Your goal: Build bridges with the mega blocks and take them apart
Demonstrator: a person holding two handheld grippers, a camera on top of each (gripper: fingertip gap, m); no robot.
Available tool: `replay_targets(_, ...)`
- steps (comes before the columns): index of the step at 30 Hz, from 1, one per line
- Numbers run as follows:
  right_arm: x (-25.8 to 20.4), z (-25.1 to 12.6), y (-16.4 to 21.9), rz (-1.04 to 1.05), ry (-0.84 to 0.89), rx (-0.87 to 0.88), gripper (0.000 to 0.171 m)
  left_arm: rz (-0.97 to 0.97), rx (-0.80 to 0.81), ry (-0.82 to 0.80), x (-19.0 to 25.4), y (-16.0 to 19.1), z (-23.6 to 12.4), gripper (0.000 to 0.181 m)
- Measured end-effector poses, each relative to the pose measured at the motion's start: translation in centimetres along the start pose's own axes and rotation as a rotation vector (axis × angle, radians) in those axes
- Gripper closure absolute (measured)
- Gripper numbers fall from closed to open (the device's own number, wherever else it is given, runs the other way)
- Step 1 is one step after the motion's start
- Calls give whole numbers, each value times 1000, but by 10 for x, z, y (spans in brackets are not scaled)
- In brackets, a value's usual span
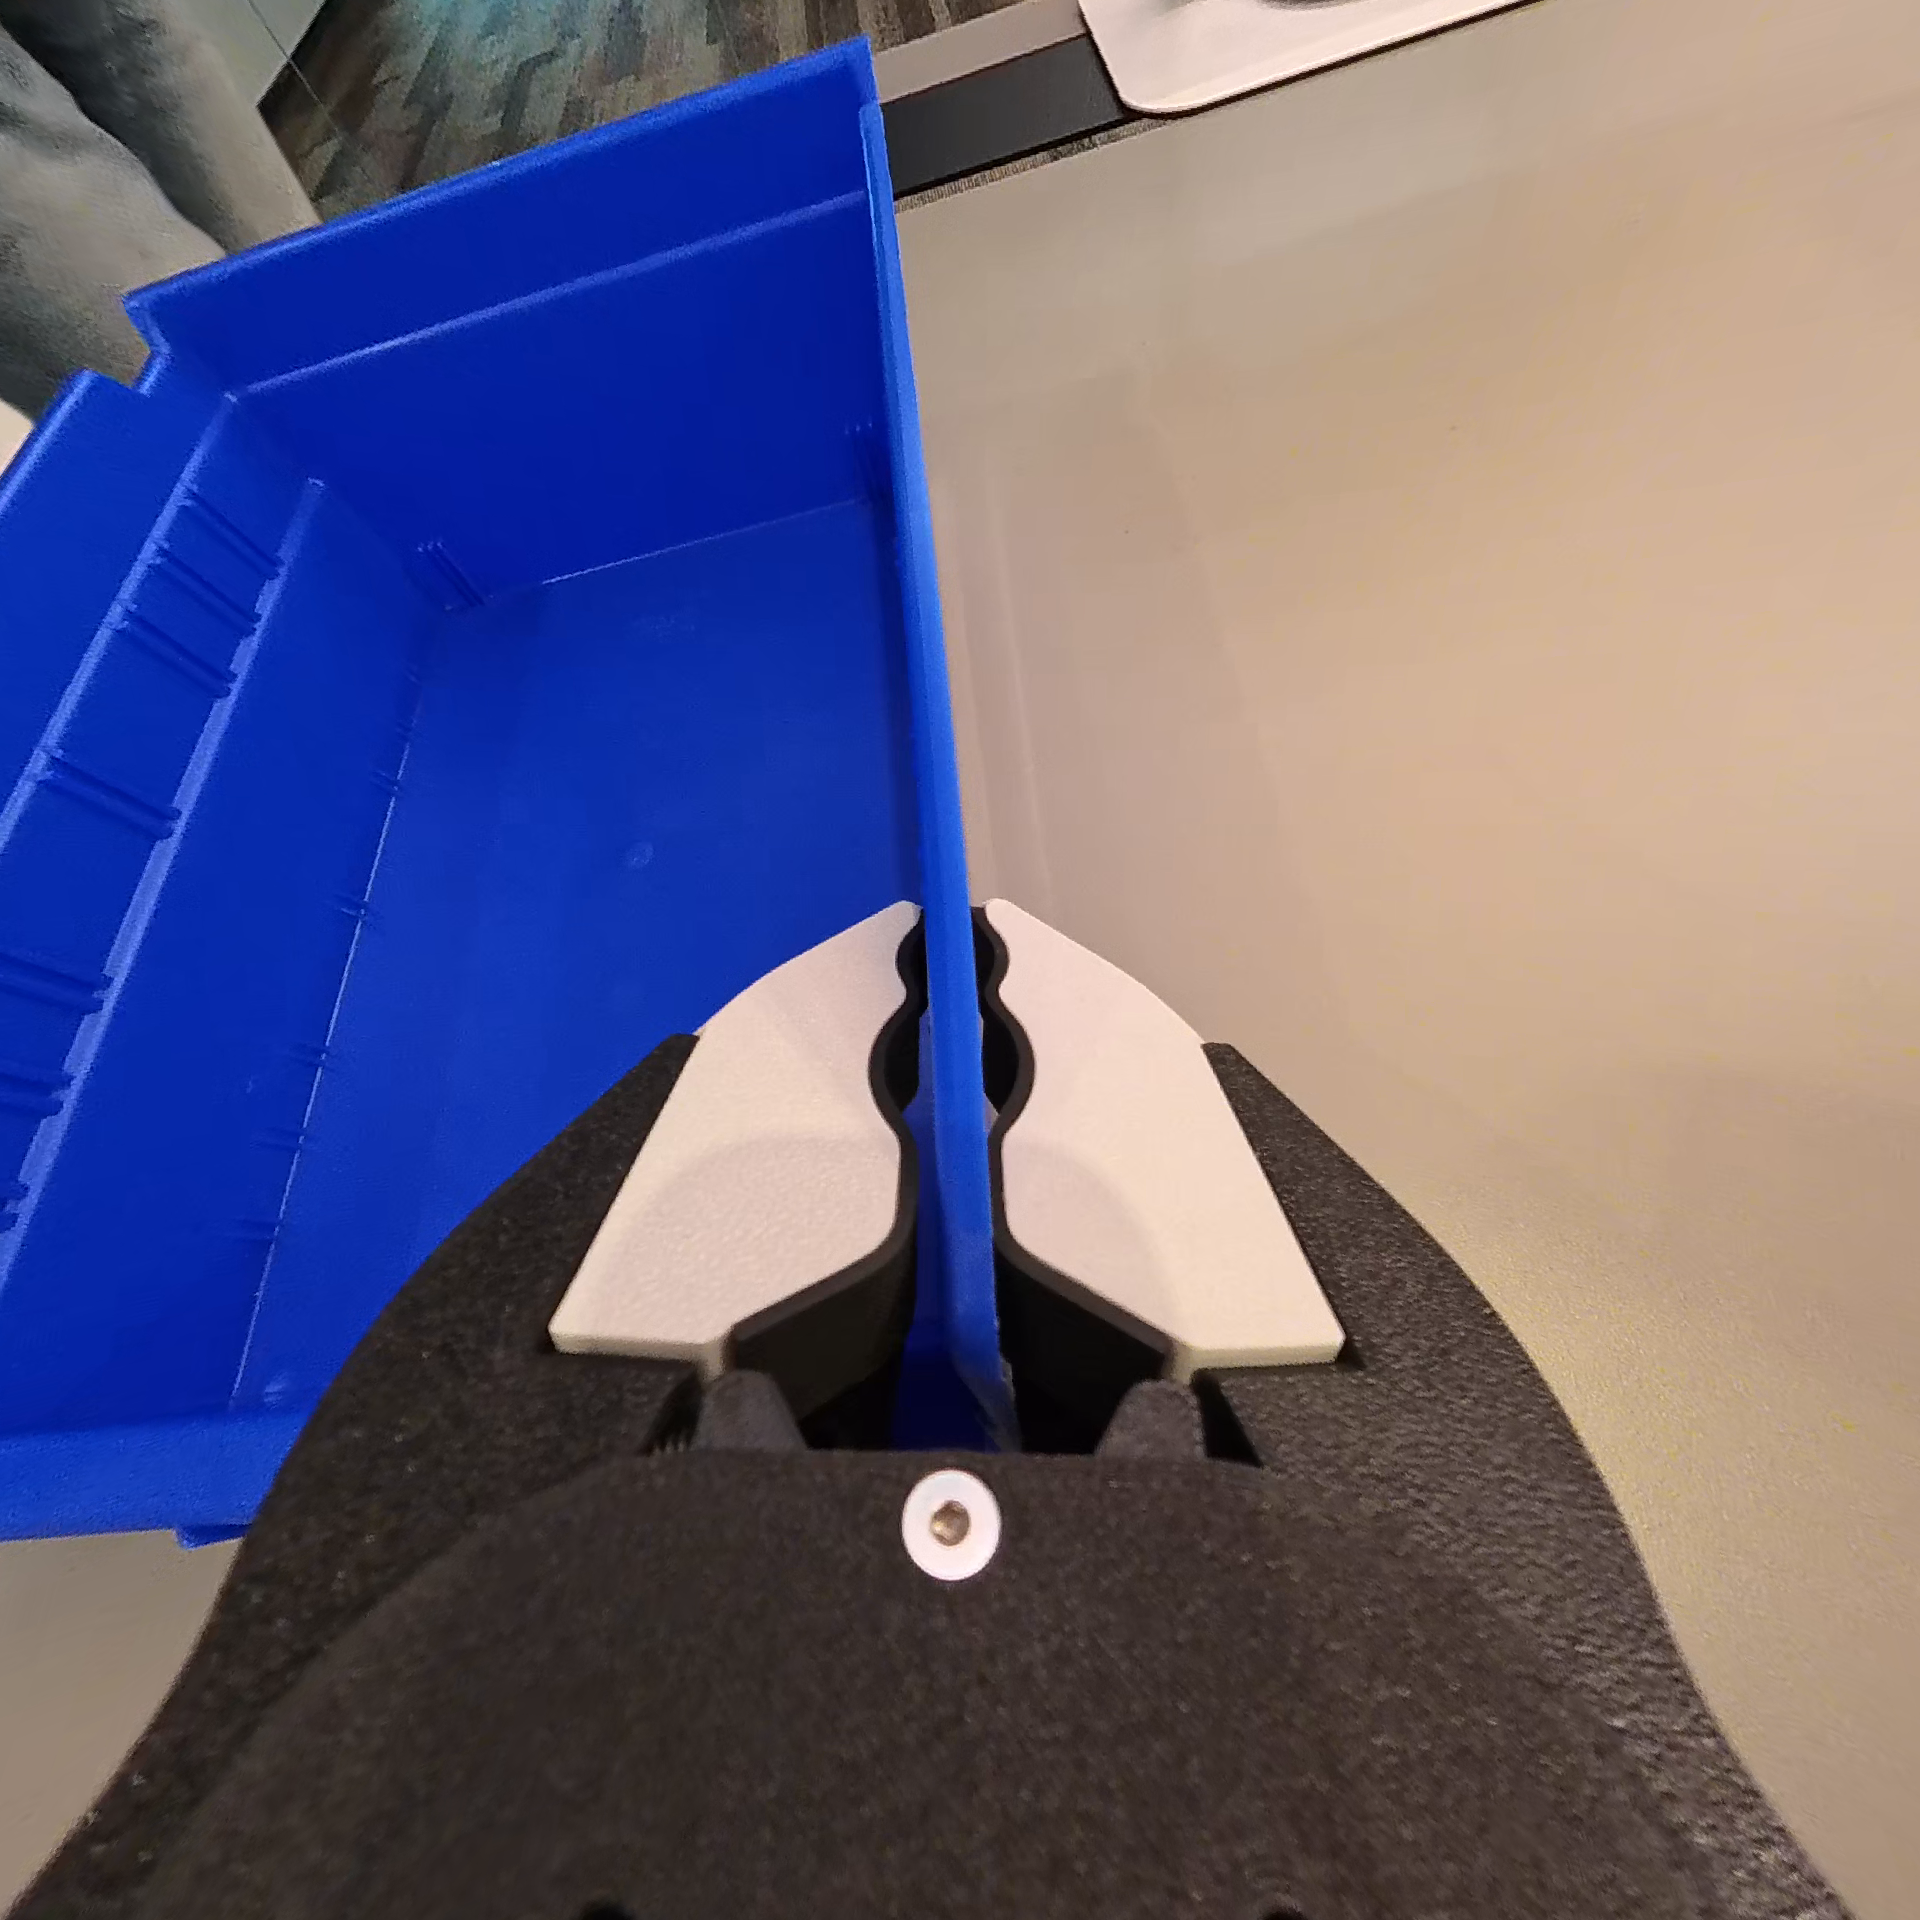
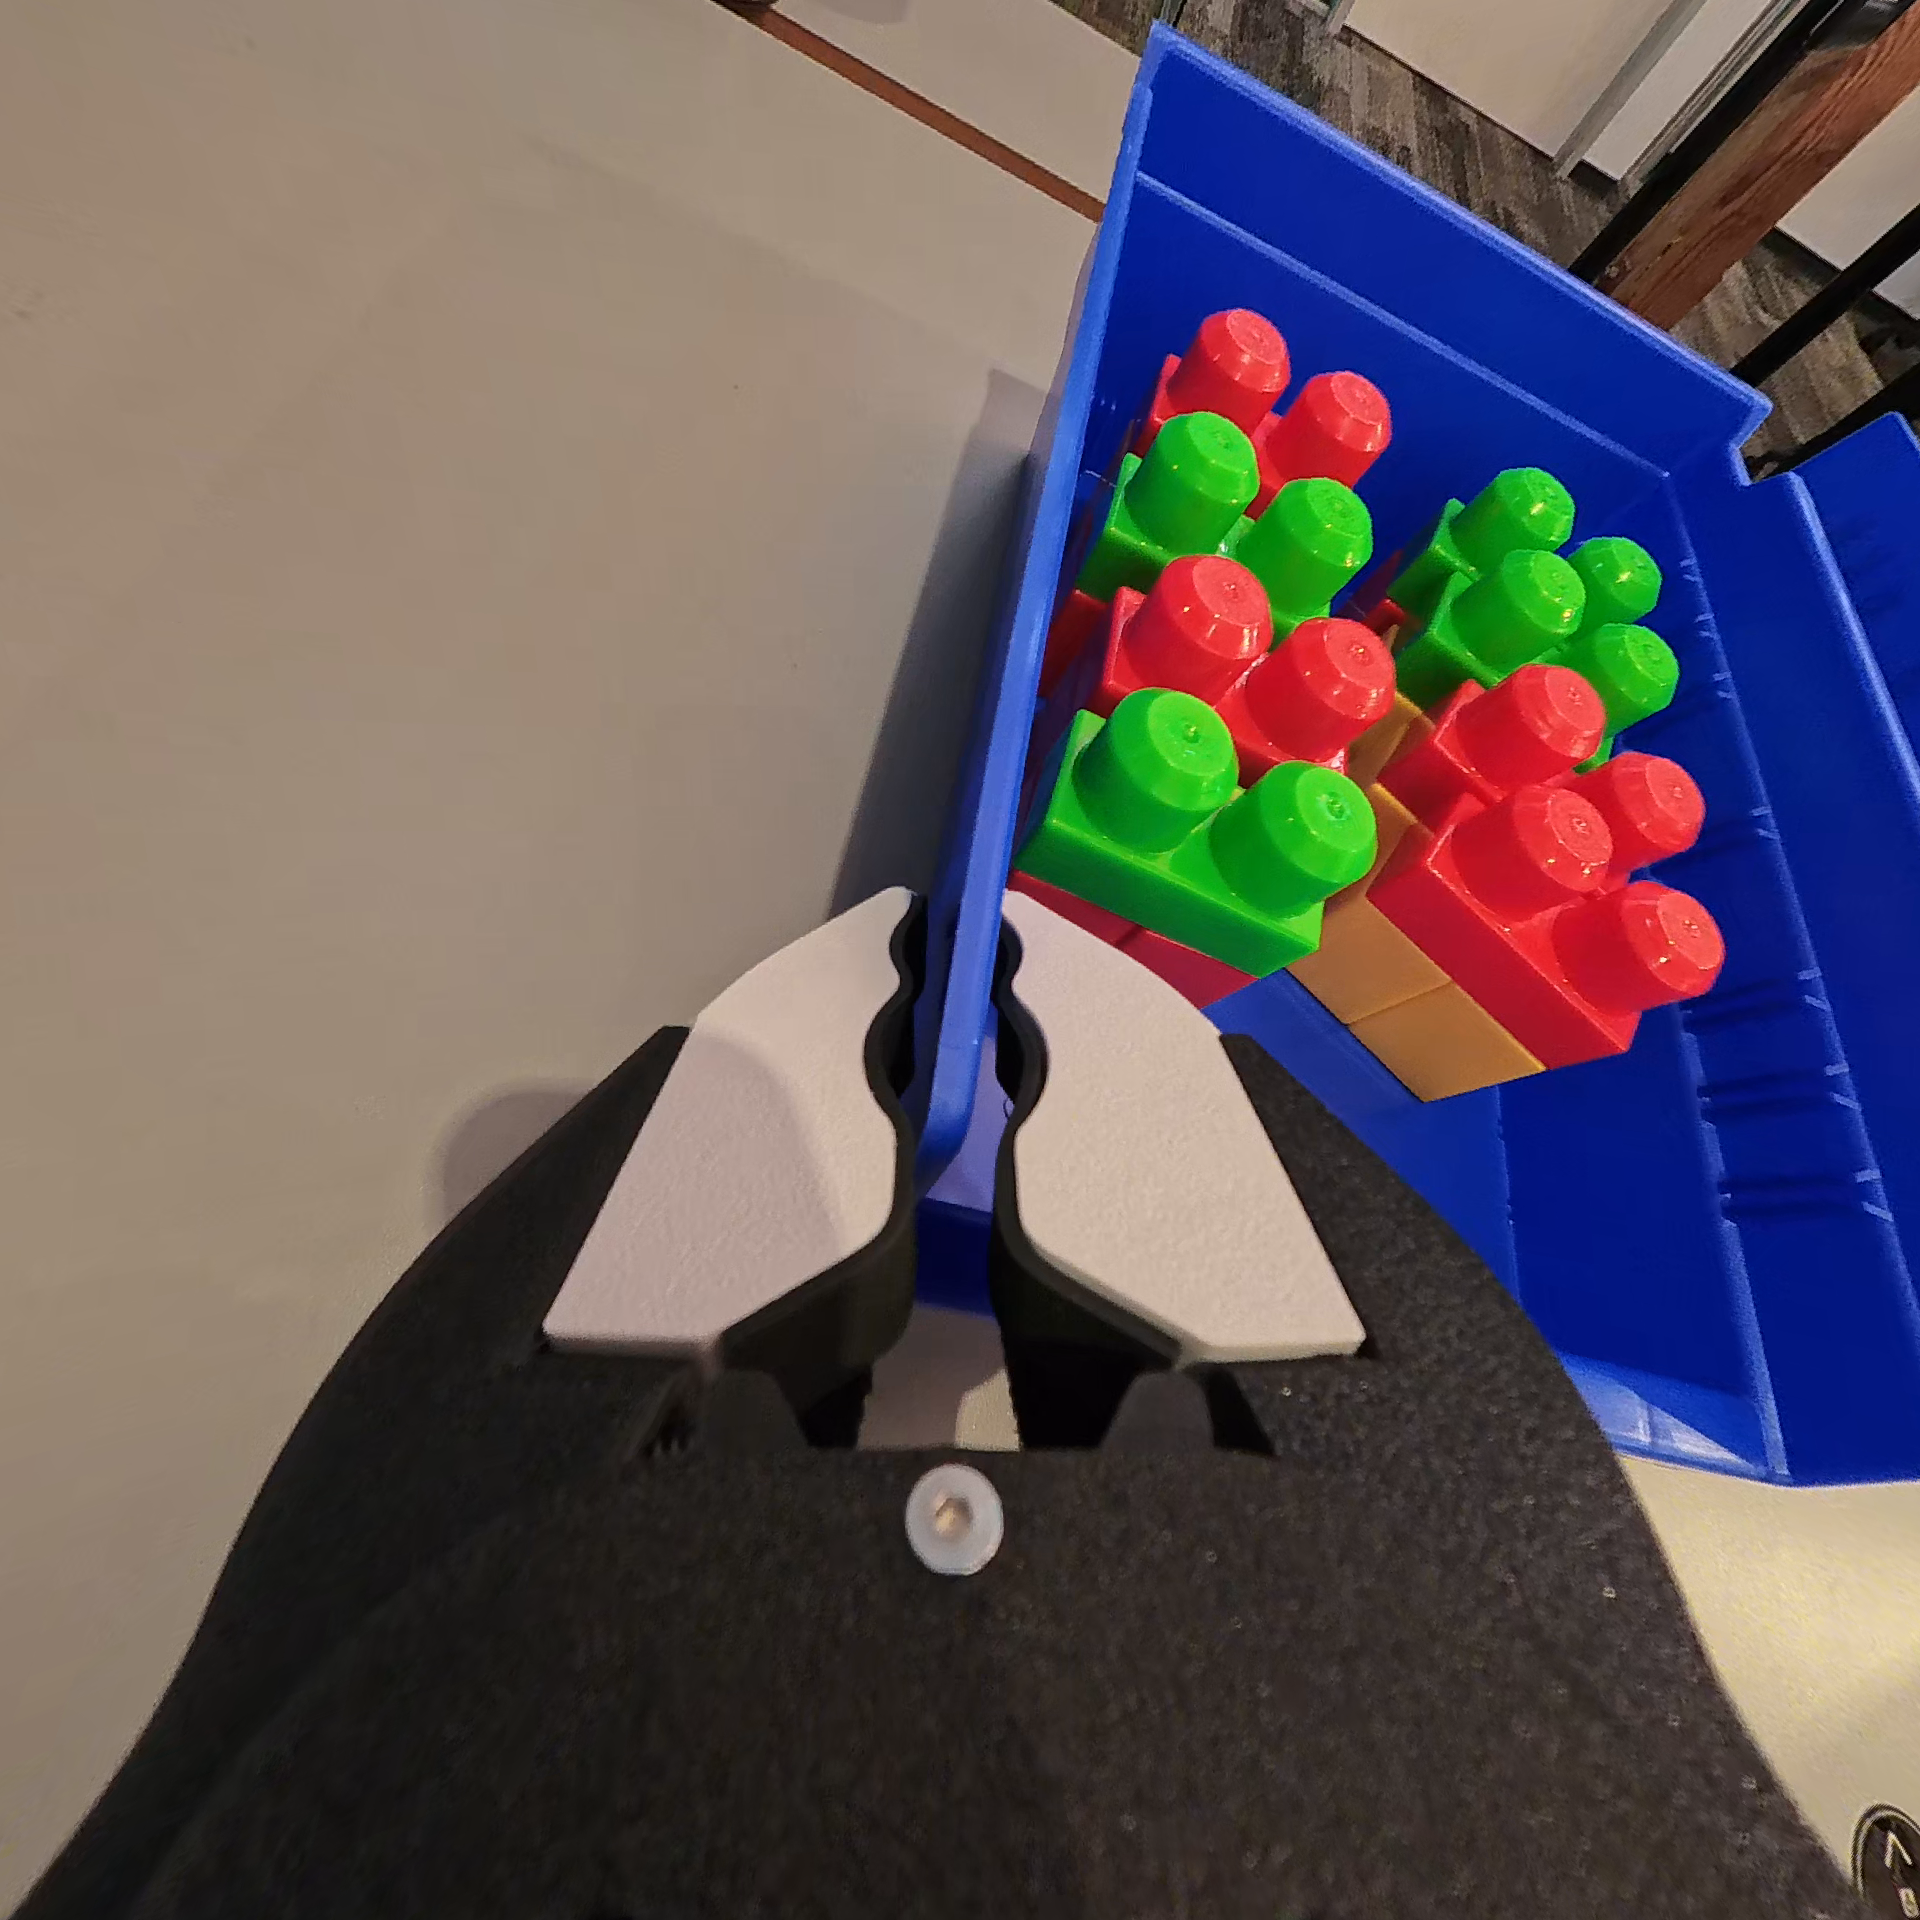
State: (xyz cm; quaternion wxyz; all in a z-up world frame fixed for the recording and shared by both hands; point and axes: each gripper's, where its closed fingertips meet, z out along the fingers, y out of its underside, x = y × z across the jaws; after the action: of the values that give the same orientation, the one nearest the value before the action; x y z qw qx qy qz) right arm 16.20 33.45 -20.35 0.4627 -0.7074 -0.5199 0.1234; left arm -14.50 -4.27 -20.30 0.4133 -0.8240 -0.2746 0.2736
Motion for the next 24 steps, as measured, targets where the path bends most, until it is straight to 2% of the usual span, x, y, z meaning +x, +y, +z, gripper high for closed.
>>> replay_targets(6,-1,0,-1,-4,-8,15,159,2,11,-3,0,-1,0,174)
replay_targets(7,-3,0,-2,-2,-23,24,153,17,23,-5,-1,-1,0,173)
replay_targets(8,-5,1,-3,19,-44,35,139,22,30,-4,-1,0,0,171)
replay_targets(11,-11,-10,-4,92,-113,78,119,13,41,32,1,2,-2,137)
replay_targets(13,-7,-26,-1,95,-98,133,115,-10,60,21,-4,1,-12,99)
replay_targets(14,-4,-37,3,84,-89,165,114,-12,87,21,-5,-1,-18,92)
replay_targets(18,20,-82,29,52,-43,256,124,-41,186,47,-1,-12,-47,90)
replay_targets(21,55,-100,59,88,-10,184,123,-44,196,35,5,-23,-65,96)
replay_targets(24,87,-106,84,180,-11,134,123,-49,213,103,38,-42,-79,98)
